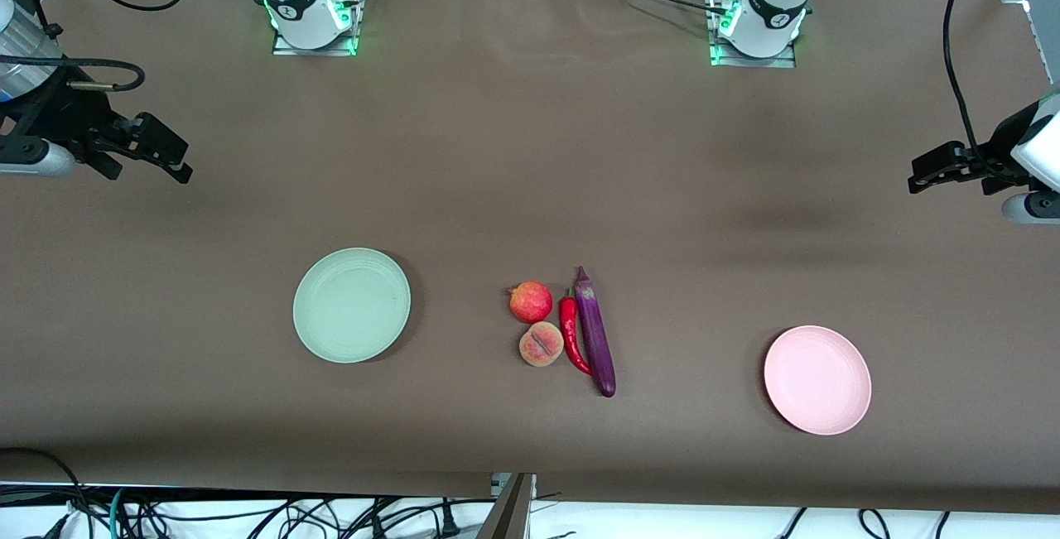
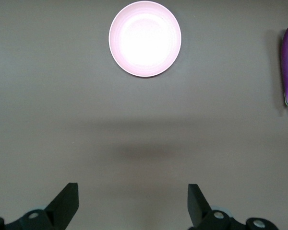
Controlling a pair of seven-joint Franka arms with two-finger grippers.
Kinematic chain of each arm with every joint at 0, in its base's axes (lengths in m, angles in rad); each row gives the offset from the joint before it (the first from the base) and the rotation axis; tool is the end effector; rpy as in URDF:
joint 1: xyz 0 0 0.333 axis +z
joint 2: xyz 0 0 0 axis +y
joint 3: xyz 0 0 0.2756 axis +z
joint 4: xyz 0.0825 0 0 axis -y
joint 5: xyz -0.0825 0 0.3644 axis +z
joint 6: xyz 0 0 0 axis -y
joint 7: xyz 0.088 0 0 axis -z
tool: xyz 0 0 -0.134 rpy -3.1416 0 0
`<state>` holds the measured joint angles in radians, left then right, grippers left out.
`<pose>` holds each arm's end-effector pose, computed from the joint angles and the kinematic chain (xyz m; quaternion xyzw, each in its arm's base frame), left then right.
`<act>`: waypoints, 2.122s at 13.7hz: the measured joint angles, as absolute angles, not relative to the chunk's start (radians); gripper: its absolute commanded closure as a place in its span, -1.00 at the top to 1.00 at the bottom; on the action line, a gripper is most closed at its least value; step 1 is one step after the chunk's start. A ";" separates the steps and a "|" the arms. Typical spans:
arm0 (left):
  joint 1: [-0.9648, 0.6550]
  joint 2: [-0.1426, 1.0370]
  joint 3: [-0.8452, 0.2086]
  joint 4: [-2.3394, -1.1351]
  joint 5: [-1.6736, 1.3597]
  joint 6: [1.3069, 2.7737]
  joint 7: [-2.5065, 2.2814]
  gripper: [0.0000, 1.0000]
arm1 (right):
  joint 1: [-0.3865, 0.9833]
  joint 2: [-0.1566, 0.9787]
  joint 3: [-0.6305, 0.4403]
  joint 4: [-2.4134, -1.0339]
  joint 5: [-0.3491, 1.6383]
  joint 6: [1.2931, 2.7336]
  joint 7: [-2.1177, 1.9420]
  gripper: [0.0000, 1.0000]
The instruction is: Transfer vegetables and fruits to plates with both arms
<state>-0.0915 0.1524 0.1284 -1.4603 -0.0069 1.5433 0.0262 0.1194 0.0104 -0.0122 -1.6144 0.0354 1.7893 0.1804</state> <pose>0.5690 0.0156 0.5209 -0.9994 -0.0050 0.0343 0.0052 0.5588 0.0641 0.5527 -0.9957 0.0389 -0.0788 0.0291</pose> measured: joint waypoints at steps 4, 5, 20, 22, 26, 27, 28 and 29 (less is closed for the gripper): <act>-0.091 0.152 0.128 -1.460 -0.007 1.543 0.026 1.00 | 0.120 0.011 -0.012 -1.614 0.036 1.806 0.180 1.00; -0.091 0.152 0.128 -1.460 -0.007 1.543 0.026 1.00 | 0.120 0.011 -0.012 -1.614 0.036 1.807 0.181 1.00; -0.091 0.152 0.128 -1.460 -0.007 1.543 0.026 1.00 | 0.120 0.012 -0.009 -1.614 0.036 1.818 0.181 1.00; -0.091 0.152 0.128 -1.460 -0.007 1.543 0.026 1.00 | 0.120 0.012 -0.009 -1.614 0.036 1.818 0.181 1.00; -0.092 0.157 0.128 -1.460 -0.007 1.542 0.026 1.00 | 0.119 0.013 -0.010 -1.614 0.036 1.819 0.181 1.00; -0.092 0.162 0.128 -1.460 -0.007 1.542 0.026 1.00 | 0.119 0.013 -0.010 -1.614 0.036 1.819 0.181 1.00; -0.092 0.170 0.128 -1.460 -0.007 1.542 0.026 1.00 | 0.119 0.013 -0.010 -1.614 0.036 1.819 0.181 1.00; -0.092 0.178 0.128 -1.460 -0.007 1.541 0.026 1.00 | 0.119 0.013 -0.010 -1.614 0.036 1.819 0.181 1.00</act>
<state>-0.0918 0.1785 0.1284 -1.4602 -0.0069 1.5415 0.0263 0.1186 0.0128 -0.0099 -1.6144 0.0359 1.8186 0.1811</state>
